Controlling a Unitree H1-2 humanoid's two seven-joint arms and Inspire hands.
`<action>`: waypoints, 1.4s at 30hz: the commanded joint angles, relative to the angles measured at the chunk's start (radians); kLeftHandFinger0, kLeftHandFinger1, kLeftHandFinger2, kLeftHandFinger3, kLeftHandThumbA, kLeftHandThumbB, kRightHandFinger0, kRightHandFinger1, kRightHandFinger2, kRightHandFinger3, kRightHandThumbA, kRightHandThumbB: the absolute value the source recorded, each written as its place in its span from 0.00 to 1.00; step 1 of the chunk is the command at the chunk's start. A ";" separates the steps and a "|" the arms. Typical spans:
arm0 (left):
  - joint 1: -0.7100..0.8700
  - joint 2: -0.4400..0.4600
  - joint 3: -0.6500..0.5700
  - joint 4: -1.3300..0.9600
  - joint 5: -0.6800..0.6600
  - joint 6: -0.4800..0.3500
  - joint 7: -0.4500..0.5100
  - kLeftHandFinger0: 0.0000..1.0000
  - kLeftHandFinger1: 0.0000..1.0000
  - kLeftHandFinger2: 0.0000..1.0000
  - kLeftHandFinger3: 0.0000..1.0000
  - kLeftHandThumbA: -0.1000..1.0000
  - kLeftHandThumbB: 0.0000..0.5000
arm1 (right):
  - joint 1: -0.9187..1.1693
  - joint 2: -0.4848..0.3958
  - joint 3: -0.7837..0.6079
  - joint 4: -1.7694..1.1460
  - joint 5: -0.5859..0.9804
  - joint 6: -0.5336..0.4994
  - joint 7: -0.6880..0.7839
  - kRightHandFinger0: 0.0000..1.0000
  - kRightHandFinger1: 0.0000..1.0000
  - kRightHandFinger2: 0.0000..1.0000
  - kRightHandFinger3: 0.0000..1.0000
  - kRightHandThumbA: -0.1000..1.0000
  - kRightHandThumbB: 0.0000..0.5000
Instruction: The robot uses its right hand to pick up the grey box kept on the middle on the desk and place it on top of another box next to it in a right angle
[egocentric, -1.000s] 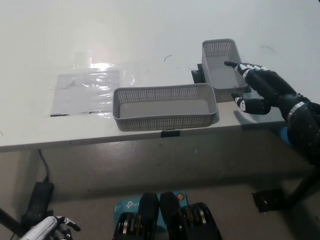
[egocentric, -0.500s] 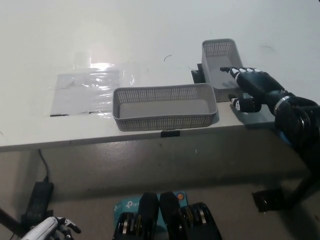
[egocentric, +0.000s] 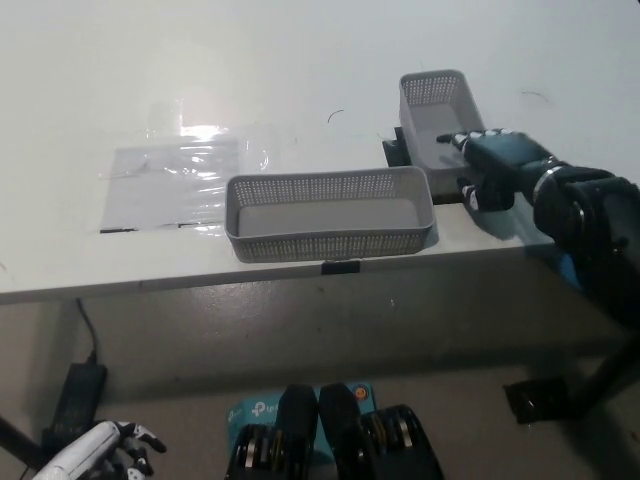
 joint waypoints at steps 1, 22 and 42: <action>-0.019 0.041 0.011 -0.033 0.017 0.011 -0.021 0.29 0.34 0.47 0.61 0.25 0.66 | -0.021 0.004 0.031 -0.028 -0.023 -0.035 0.083 1.00 1.00 1.00 1.00 0.20 0.78; -0.036 0.032 0.017 -0.022 0.007 0.004 -0.025 0.28 0.33 0.45 0.60 0.24 0.65 | -0.055 -0.048 0.384 0.070 -0.447 -0.112 -0.240 0.00 0.23 0.45 0.40 0.05 0.18; -0.026 0.038 0.016 -0.035 0.017 0.003 -0.030 0.35 0.39 0.52 0.64 0.28 0.64 | -0.023 -0.008 0.157 0.214 -0.267 -0.390 -0.718 0.00 0.11 0.45 0.34 0.00 0.22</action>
